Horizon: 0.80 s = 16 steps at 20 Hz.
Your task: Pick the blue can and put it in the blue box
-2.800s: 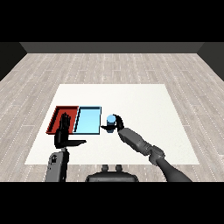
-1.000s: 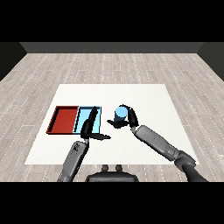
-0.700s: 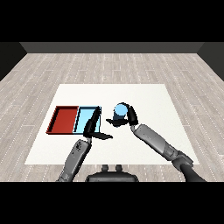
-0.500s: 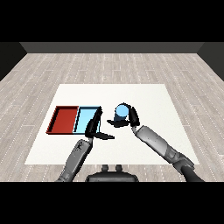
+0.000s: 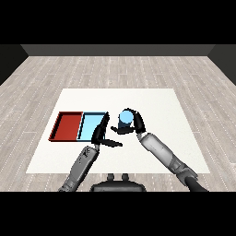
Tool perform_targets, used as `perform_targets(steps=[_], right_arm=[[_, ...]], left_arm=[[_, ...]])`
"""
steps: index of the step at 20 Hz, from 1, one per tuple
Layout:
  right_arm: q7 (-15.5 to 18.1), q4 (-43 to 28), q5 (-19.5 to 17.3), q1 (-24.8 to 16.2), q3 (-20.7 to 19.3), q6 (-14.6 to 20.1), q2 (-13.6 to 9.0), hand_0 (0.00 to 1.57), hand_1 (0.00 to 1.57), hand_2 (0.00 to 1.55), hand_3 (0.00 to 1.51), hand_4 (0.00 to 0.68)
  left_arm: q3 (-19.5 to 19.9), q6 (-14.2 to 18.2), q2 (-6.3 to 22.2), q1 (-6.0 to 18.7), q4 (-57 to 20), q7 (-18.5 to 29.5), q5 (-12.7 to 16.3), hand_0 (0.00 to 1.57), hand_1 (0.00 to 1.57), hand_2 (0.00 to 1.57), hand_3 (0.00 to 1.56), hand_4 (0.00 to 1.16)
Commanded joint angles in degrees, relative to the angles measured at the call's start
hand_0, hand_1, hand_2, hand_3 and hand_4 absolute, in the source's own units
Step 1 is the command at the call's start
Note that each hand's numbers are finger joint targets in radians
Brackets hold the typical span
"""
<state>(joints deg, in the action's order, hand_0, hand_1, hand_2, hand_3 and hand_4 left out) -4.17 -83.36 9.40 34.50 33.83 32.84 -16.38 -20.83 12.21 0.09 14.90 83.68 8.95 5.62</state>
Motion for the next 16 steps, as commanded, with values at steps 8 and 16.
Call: perform_targets(steps=[8, 16], right_arm=[[-1.8, -1.5, -8.1, -4.2, -5.4, -7.3, 4.9, 1.48, 1.48, 1.45, 1.39, 0.594], [-2.1, 0.7, -13.0, -2.7, -10.3, -12.5, 10.5, 1.48, 1.48, 1.45, 1.38, 0.581]], left_arm=[[-1.2, 0.4, -0.1, -1.3, -7.8, 4.2, 0.9, 0.0, 0.0, 0.0, 0.0, 0.0], [-2.9, 4.6, -0.1, 7.7, -14.5, 2.8, 5.5, 0.0, 0.0, 0.0, 0.0, 0.0]])
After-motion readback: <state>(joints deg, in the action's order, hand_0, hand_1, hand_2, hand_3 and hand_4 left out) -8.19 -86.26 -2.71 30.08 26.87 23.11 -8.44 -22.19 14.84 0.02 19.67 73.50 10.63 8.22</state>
